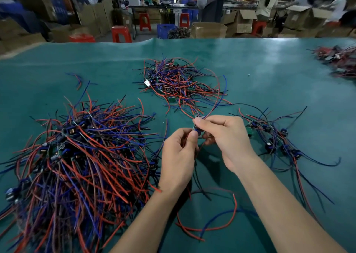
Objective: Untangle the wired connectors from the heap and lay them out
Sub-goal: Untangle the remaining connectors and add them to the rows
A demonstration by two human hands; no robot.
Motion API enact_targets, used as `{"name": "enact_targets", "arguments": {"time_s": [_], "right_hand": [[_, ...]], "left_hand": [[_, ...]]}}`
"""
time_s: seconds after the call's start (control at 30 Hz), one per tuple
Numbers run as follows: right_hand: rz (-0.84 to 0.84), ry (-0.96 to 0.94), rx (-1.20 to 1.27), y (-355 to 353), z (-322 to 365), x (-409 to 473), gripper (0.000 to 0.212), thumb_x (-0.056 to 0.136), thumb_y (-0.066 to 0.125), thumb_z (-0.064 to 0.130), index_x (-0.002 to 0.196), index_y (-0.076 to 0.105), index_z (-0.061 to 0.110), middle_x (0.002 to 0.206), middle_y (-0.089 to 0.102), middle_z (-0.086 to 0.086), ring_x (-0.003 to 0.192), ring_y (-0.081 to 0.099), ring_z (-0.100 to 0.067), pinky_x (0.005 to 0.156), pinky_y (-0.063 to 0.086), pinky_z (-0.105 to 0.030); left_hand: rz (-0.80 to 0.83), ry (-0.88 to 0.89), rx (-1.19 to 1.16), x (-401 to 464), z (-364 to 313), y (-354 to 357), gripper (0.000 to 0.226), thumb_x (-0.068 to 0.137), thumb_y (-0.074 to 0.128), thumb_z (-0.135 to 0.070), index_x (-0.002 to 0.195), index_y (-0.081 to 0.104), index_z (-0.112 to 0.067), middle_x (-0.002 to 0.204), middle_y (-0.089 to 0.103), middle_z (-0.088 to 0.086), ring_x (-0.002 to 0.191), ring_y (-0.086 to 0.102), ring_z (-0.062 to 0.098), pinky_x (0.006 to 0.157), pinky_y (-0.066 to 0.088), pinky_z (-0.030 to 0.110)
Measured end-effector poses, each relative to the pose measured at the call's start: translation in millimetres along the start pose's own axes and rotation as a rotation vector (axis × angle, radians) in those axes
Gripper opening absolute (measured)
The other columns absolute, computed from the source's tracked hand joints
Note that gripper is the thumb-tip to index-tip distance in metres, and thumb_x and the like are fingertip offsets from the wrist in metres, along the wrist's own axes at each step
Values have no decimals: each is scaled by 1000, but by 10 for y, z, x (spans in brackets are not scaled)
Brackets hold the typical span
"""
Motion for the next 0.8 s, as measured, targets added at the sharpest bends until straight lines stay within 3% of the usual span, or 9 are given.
{"name": "enact_targets", "arguments": {"time_s": [0.13,0.23,0.4,0.5,0.57,0.63,0.7,0.8], "right_hand": [[-61,-124,-143,-123,38,45,9,81,82,25,74,81,20,70,71,-8,61,57,-15,53,47,-33],[-175,-214,-259,-285,98,91,11,74,80,38,74,79,26,71,71,1,66,63,-27,64,51,-41],[-448,-226,-77,-649,165,139,19,82,82,21,66,74,25,56,65,8,53,57,-9,48,45,-21],[-680,-184,136,-843,149,137,18,89,76,16,72,71,19,56,60,5,48,54,-10,45,43,-23],[-793,-145,132,-879,113,130,17,92,72,20,75,69,16,62,58,0,47,51,-13,45,40,-27],[-711,-103,72,-786,93,141,21,94,68,25,75,69,15,62,61,0,44,50,-12,42,38,-25],[-402,-24,1,-552,75,146,29,95,69,30,73,72,12,60,65,0,44,51,-11,38,35,-21],[101,-23,-215,-122,28,32,32,88,73,45,78,78,15,69,73,0,56,60,-8,44,41,-21]], "left_hand": [[36,32,102,6,12,7,22,101,55,-9,87,71,-14,53,52,-16,51,40,1,51,33,14],[63,36,171,8,16,29,22,100,55,-10,86,72,-11,48,52,-19,45,41,0,48,29,9],[79,48,243,-6,43,46,21,99,58,-15,81,71,-17,52,53,-18,51,39,3,50,30,18],[18,61,252,-21,36,37,22,100,56,-16,82,68,-16,51,51,-20,48,39,4,50,29,16],[-68,67,218,-18,39,5,22,102,51,-18,84,64,-15,53,48,-14,51,37,6,53,32,24],[-143,58,166,-6,59,-36,23,103,46,-21,85,59,-16,59,48,-9,56,39,16,57,36,39],[-174,56,157,0,57,-46,23,104,44,-21,86,57,-17,62,49,-1,58,40,19,59,39,47],[-140,78,187,-6,24,-34,23,104,47,-20,85,60,-15,62,53,-7,58,43,16,60,40,41]]}}
Point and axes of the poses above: each hand's wrist, its own x-axis towards the middle knuckle, its own y-axis out of the palm, z = x × y, the point moved 3 cm from there along x, towards the middle knuckle
